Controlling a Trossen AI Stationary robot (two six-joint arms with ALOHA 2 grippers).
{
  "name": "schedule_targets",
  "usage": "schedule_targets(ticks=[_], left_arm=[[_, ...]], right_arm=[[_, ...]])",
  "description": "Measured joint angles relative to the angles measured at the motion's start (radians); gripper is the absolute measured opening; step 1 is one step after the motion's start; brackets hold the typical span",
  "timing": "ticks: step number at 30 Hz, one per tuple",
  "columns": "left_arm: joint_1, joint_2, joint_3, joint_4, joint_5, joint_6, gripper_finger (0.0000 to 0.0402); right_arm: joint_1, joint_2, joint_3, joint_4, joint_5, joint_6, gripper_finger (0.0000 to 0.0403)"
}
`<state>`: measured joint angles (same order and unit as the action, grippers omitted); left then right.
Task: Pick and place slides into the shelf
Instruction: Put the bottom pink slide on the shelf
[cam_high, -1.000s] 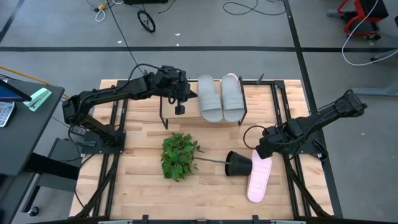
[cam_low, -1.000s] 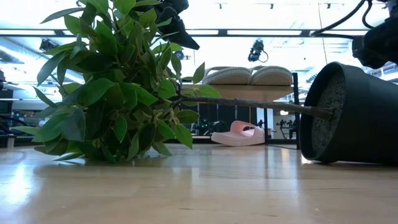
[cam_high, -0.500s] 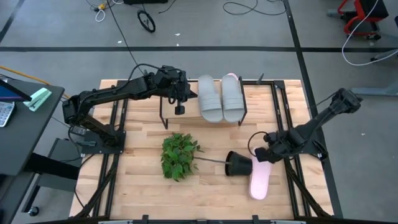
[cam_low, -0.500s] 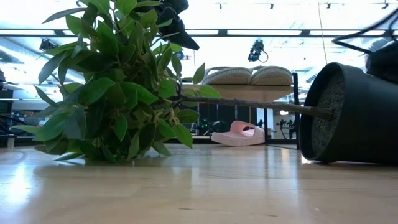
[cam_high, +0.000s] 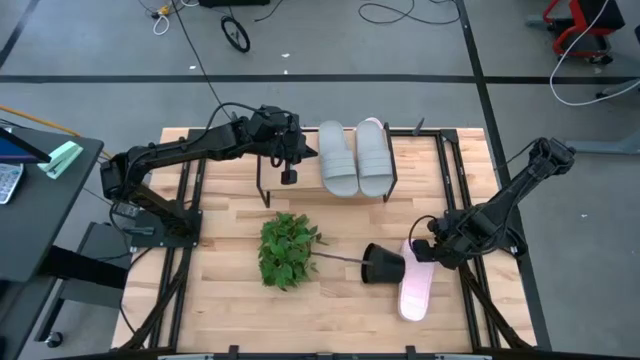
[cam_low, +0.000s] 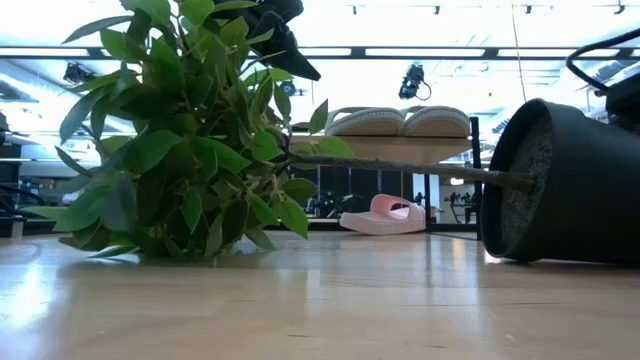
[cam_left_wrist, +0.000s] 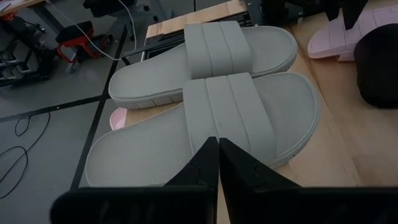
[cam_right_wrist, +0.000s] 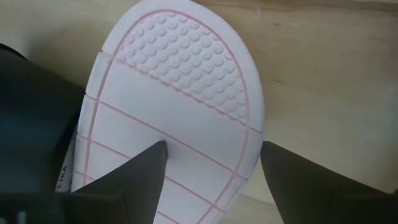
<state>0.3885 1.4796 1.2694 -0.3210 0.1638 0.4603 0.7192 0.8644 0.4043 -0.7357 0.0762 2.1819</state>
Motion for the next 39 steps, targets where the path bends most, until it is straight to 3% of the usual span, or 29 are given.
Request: schedule_targets(ticks=[10,13,16,21,23,32,39], left_arm=[[0.000,0.000,0.000,0.001,0.000,0.000,0.0014],[0.000,0.000,0.000,0.001,0.000,-0.002,0.0012],[0.000,0.000,0.000,0.002,0.000,-0.003,0.0016],[0.000,0.000,0.000,0.002,0.000,-0.003,0.0024],[0.000,0.000,0.000,0.003,0.000,-0.003,0.0025],[0.000,0.000,0.000,0.003,0.000,-0.004,0.0012],[0.001,0.000,0.000,-0.001,0.000,-0.004,0.0024]], right_arm=[[0.046,-0.002,-0.088,0.085,0.102,0.046,0.0267],[0.046,-0.002,-0.095,0.083,0.128,0.034,0.0250],[0.046,-0.002,-0.096,0.080,0.131,0.013,0.0202],[0.046,-0.002,-0.096,0.072,0.132,-0.018,0.0079],[0.046,-0.001,-0.084,0.054,0.131,-0.034,0.0053],[0.045,0.006,0.143,-0.261,0.142,-0.066,0.0041],[0.045,0.066,0.310,-0.473,0.168,-0.067,0.0038]])
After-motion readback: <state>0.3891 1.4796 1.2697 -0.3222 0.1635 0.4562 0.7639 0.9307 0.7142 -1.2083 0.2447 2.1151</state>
